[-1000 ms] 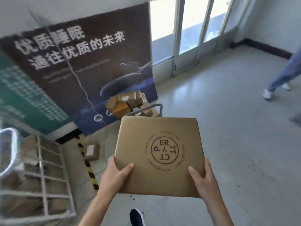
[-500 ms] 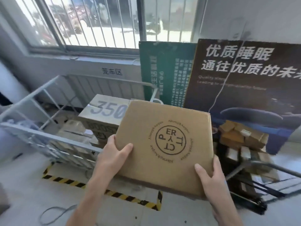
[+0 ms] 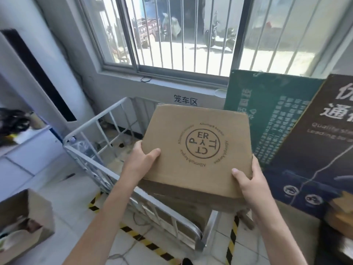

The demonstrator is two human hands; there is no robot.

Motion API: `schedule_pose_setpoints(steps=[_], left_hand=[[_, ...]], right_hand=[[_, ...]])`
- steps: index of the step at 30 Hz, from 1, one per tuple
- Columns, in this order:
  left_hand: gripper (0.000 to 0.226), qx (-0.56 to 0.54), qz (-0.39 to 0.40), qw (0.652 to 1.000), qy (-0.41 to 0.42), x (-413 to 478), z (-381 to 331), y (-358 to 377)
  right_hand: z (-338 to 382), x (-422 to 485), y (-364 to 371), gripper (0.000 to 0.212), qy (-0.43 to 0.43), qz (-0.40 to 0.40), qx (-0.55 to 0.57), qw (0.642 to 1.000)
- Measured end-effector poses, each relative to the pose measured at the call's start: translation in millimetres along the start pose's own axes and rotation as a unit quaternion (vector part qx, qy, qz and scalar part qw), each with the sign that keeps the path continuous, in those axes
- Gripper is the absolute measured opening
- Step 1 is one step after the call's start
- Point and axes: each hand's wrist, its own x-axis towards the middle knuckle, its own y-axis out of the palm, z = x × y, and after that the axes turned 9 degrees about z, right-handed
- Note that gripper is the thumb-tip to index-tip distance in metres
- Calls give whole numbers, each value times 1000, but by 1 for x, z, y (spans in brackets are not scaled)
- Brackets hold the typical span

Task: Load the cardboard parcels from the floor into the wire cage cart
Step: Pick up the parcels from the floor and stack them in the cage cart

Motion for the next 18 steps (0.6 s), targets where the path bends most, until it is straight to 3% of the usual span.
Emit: schedule_pose_setpoints(steps=[6,11,15,18], left_hand=[[39,-103,29,994,-12,137,-23,-8],[50,21,29,999,-2,218,-32,1],[66,193,70,979,13,265,-33,8],[82,194,137,971,30,274,-22,4]], right_hand=[[14,109,38,77,-1,0,1,1000],[10,156,60,83,25,-38,-81,996],[8,180,61,83,54,-76,-126,988],[5,181,58,82,80,-100,-118,985]])
